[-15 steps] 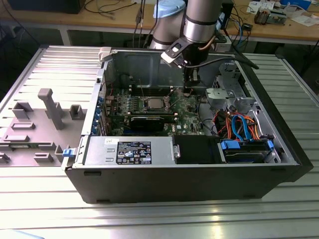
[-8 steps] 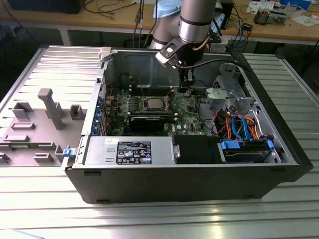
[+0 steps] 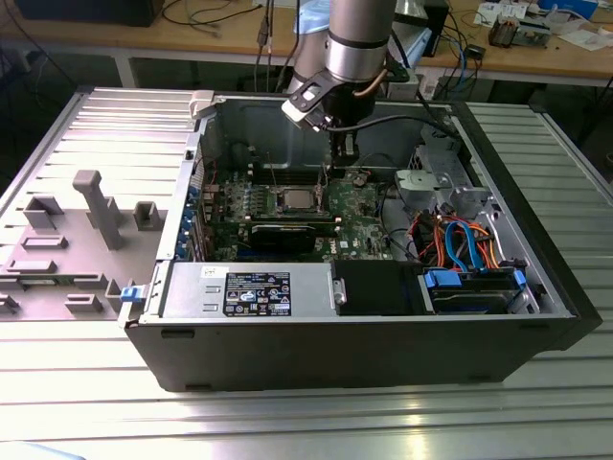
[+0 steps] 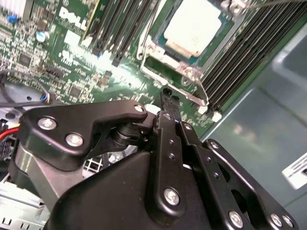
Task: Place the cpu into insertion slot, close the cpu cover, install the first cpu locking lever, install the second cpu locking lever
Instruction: 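Close the cpu cover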
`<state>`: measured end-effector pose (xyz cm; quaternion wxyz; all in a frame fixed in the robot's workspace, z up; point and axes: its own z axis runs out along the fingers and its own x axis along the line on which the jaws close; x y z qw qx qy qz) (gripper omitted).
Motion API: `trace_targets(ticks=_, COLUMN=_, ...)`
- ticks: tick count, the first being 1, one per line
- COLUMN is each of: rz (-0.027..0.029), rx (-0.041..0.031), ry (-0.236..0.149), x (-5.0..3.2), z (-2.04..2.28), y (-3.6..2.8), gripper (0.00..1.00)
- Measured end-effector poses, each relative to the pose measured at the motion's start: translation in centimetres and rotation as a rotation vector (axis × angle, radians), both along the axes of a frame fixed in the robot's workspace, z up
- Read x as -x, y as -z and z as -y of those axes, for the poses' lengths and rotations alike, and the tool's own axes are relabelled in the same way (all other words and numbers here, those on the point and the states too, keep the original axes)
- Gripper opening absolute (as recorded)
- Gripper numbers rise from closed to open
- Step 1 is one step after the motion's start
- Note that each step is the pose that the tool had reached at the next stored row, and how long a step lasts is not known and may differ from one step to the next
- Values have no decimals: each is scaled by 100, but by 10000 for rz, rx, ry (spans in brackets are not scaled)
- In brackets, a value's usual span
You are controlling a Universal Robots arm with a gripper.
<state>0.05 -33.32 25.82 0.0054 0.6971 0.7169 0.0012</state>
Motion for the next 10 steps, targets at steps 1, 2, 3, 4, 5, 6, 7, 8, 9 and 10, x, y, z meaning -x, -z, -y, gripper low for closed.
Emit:
trace_targets(ticks=1, rz=1, rx=0, ry=1, x=30, z=0, y=0, gripper=11)
trace_targets(ticks=2, rz=2, rx=-1, ry=0, x=66, z=0, y=1, gripper=11)
trace_targets(ticks=3, rz=3, rx=-3, ry=0, x=98, z=0, y=2, gripper=11)
trace_targets(ticks=4, rz=3, rx=-3, ry=1, x=131, z=0, y=4, gripper=11)
trace_targets(ticks=5, rz=2, rx=-1, ry=1, x=158, z=1, y=7, gripper=11)
trace_targets(ticks=6, rz=4, rx=-4, ry=0, x=193, z=0, y=18, gripper=11)
trace_targets(ticks=7, rz=3, rx=-4, ry=0, x=225, z=0, y=30, gripper=11)
trace_targets(ticks=8, rz=3, rx=-3, ry=0, x=277, z=0, y=50, gripper=11)
trace_targets(ticks=9, rz=2, rx=-2, ry=0, x=310, z=0, y=63, gripper=11)
trace_targets(ticks=10, rz=3, rx=-2, ry=1, x=346, z=0, y=77, gripper=11)
